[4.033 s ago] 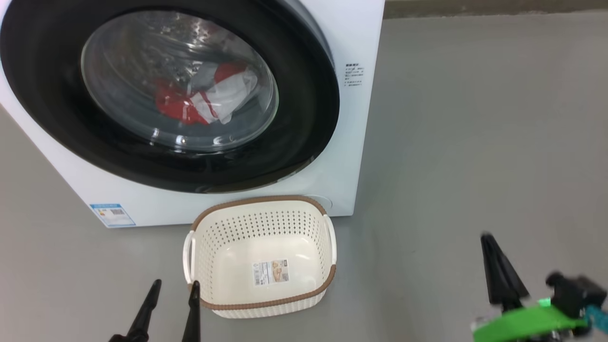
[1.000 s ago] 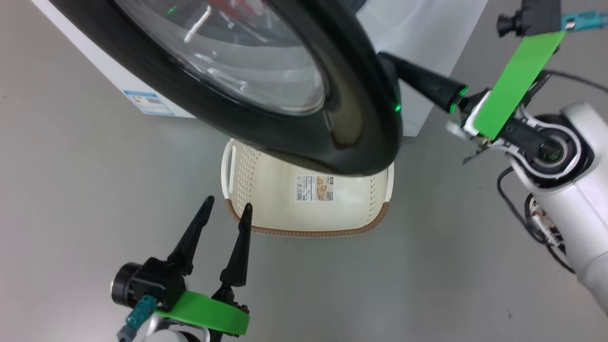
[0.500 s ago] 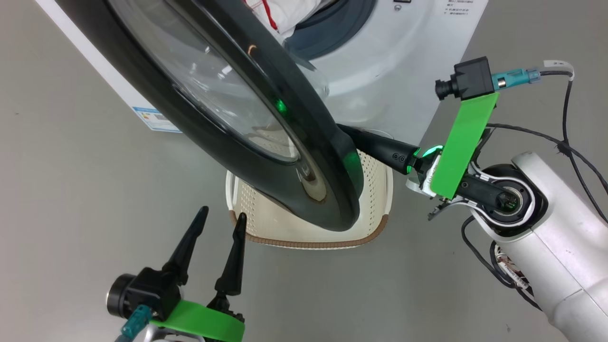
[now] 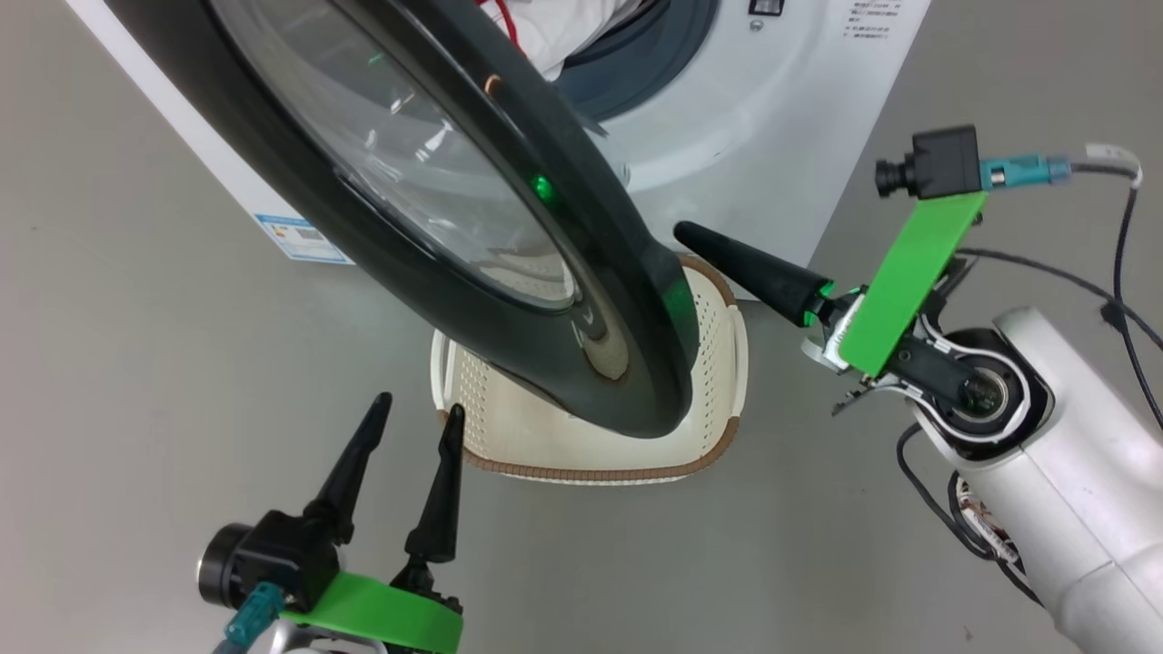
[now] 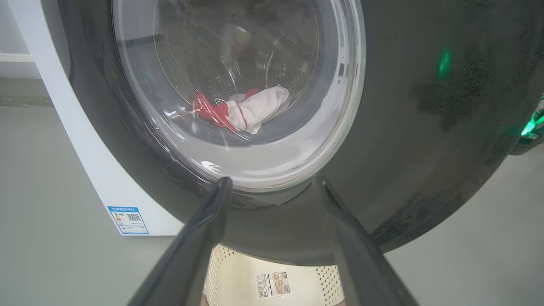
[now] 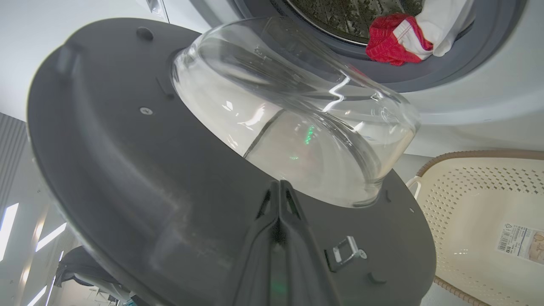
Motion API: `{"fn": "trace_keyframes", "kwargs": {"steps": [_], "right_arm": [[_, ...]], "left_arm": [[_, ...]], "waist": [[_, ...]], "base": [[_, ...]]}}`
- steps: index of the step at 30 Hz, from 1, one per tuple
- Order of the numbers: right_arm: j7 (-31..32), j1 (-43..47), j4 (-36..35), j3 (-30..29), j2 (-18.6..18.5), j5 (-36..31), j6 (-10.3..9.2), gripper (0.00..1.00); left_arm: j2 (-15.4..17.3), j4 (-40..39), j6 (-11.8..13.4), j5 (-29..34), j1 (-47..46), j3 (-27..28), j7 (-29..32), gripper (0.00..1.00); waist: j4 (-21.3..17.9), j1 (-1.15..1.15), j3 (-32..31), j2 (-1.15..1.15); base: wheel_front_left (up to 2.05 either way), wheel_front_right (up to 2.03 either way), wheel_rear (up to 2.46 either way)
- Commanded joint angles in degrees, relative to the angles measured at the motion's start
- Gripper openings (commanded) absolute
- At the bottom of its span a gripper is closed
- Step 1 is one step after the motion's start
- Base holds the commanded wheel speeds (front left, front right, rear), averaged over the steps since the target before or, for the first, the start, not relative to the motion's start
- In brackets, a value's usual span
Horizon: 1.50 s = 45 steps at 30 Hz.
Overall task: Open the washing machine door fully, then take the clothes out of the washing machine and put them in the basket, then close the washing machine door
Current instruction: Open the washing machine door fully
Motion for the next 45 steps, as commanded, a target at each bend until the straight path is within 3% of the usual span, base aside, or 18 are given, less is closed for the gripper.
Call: {"fn": "trace_keyframes", "kwargs": {"steps": [1,2,3,26,32,37,40,42,45], "right_arm": [[-1.4,2.2,-0.8,-0.4,0.0,-0.6,0.44,0.71],[-2.0,2.9,-0.3,-0.6,-0.1,-0.6,0.44,0.91],[-2.5,3.6,0.2,-0.7,-0.3,-0.7,0.44,1.0],[-16.6,24.1,5.2,-4.8,-2.2,-1.1,0.44,1.0],[-25.4,26.3,7.7,-4.0,-3.3,-6.5,0.44,1.0],[-35.9,25.9,10.0,-0.5,-5.0,-14.6,0.44,1.0],[-39.0,25.4,11.1,0.6,-5.7,-19.0,0.44,1.0],[-39.5,25.3,11.3,0.1,-5.8,-22.1,0.44,1.0],[-39.6,25.7,9.6,-5.8,-4.8,-29.7,0.44,1.0]], "left_arm": [[0.8,-1.3,0.2,0.4,0.5,2.2,-0.5,1.0],[0.8,-1.3,0.2,0.5,0.5,2.4,-0.5,1.0],[0.8,-1.2,0.2,0.6,0.7,2.7,-0.5,1.0],[0.8,0.5,-1.1,1.6,3.2,8.4,-0.5,1.0],[0.8,0.8,-1.3,1.7,3.9,9.1,-0.5,1.0],[0.8,1.2,-1.4,1.8,4.6,9.7,-0.5,1.0],[0.8,1.4,-1.4,1.8,5.0,9.9,-0.5,1.0],[0.8,1.4,-1.4,1.8,5.3,10.1,-0.5,1.0],[0.8,1.4,-1.4,1.9,5.6,10.3,-0.5,1.0]], "waist": [[-0.4,0.0,-0.5,0.0],[-0.6,0.0,-0.8,0.0],[-1.0,0.0,-1.0,0.0],[-8.1,0.0,-4.7,0.0],[-9.3,0.0,-5.2,0.0],[-9.9,0.0,-5.5,0.0],[-10.1,0.0,-5.8,0.0],[-10.3,0.0,-6.0,0.0],[-10.4,0.0,-6.1,0.0]], "base": [[0.0,0.0,0.0],[0.0,0.0,0.0],[0.0,0.0,0.0],[0.0,0.0,0.0],[0.0,0.0,0.0],[0.0,0.0,0.0],[0.0,0.0,0.0],[0.0,0.0,0.0],[0.0,0.0,0.0]]}}
